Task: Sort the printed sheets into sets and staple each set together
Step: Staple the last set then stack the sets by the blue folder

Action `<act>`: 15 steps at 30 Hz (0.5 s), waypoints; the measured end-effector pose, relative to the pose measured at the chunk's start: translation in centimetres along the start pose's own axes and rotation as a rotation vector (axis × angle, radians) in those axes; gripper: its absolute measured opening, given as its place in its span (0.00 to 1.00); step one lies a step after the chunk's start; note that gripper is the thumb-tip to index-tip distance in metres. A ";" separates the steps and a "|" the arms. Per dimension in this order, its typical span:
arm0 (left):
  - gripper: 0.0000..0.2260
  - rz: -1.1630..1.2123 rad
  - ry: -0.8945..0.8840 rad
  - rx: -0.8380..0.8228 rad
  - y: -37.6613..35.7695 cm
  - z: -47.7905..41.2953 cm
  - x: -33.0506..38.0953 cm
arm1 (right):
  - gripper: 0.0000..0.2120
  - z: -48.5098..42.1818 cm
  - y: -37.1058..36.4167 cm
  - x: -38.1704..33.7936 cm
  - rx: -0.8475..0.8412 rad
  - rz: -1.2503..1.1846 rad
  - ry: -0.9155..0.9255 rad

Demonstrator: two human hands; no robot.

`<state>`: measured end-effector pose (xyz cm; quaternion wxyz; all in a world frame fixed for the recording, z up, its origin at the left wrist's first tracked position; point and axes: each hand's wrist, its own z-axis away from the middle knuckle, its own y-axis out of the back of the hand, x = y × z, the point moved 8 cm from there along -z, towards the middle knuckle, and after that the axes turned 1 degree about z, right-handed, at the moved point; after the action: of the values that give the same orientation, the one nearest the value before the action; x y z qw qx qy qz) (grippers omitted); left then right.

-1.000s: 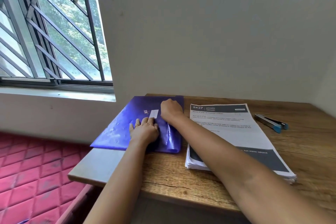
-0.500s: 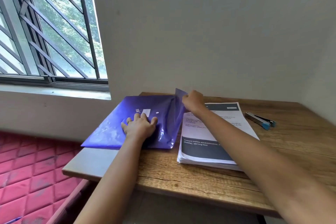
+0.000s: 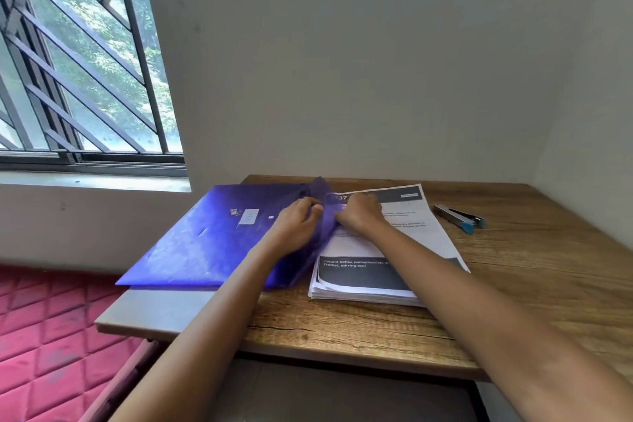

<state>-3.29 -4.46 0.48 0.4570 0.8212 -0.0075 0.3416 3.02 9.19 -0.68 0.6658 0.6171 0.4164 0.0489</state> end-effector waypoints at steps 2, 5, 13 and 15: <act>0.16 -0.034 0.019 -0.147 -1.6 -0.1 0.3 | 0.17 -0.3 0.2 0.0 -0.014 -0.008 0.026; 0.20 -0.039 0.037 -0.220 -2.8 0.0 0.0 | 0.23 -0.1 2.8 1.1 0.012 -0.063 0.032; 0.25 -0.306 -0.017 -0.275 -4.2 0.5 -0.2 | 0.17 2.1 9.8 10.7 -0.047 0.169 -0.163; 0.30 -0.351 0.012 -0.310 -4.7 0.4 -0.7 | 0.17 2.7 9.4 11.8 -0.117 0.218 -0.191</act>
<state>-2.07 -2.25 -3.64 0.6303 0.7278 0.0856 0.2564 16.57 16.07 1.29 0.7281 0.6206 0.2780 0.0862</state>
